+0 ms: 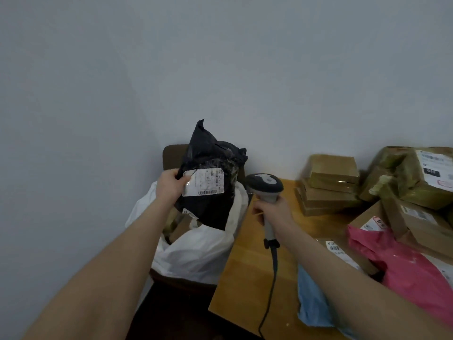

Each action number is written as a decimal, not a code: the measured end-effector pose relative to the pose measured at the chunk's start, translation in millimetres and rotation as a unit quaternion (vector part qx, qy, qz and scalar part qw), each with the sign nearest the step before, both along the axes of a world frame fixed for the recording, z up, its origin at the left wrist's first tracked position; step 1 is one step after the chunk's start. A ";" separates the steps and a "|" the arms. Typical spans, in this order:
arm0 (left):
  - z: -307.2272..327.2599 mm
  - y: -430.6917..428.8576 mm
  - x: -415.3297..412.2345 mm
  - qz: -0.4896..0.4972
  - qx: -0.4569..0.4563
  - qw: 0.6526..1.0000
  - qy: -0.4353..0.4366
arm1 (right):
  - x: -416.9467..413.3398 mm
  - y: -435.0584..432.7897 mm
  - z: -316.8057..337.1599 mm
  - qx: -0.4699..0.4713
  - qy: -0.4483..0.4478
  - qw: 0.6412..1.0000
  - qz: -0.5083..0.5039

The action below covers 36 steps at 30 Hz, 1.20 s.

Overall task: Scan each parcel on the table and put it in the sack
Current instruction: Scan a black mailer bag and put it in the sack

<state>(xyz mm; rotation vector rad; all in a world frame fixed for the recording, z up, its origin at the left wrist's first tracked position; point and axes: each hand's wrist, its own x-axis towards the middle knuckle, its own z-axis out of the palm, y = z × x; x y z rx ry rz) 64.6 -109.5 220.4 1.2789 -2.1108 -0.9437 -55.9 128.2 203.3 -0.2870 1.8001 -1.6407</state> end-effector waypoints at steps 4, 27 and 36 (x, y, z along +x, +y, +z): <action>-2.7 -59.0 27.8 0.034 -0.087 0.993 -0.078 | 0.8 -67.5 -11.2 0.006 -0.024 0.999 -0.020; -220.6 -206.9 -3.6 -0.090 0.110 0.914 -0.380 | -24.0 -249.2 -128.4 0.115 -0.112 0.977 -0.140; -161.3 -176.0 -109.5 -0.216 0.003 0.932 -0.292 | -47.6 -205.5 -87.9 0.080 -0.108 0.966 -0.221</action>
